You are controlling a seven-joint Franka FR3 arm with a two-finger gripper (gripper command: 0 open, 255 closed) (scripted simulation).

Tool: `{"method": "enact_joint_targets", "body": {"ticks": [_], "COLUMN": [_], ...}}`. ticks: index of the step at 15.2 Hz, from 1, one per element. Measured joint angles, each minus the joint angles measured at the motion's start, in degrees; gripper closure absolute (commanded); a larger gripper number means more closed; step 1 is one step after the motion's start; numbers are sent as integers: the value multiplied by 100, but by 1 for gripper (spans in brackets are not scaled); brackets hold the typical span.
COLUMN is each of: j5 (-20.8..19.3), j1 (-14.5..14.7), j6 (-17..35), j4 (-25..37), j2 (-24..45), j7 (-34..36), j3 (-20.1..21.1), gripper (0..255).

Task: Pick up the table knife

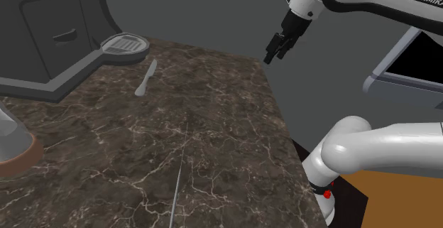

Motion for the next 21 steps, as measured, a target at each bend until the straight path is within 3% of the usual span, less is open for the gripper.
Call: {"method": "enact_joint_targets", "body": {"ticks": [3,13,21], "j5": [106,733,637], "j1": [0,-75,-259], "j6": [84,703,1142], "j4": [13,698,1844], "j2": [112,1442,3014], "j7": [257,2416,4253], "j3": [155,1407,2334], "gripper": [0,0,0]}}
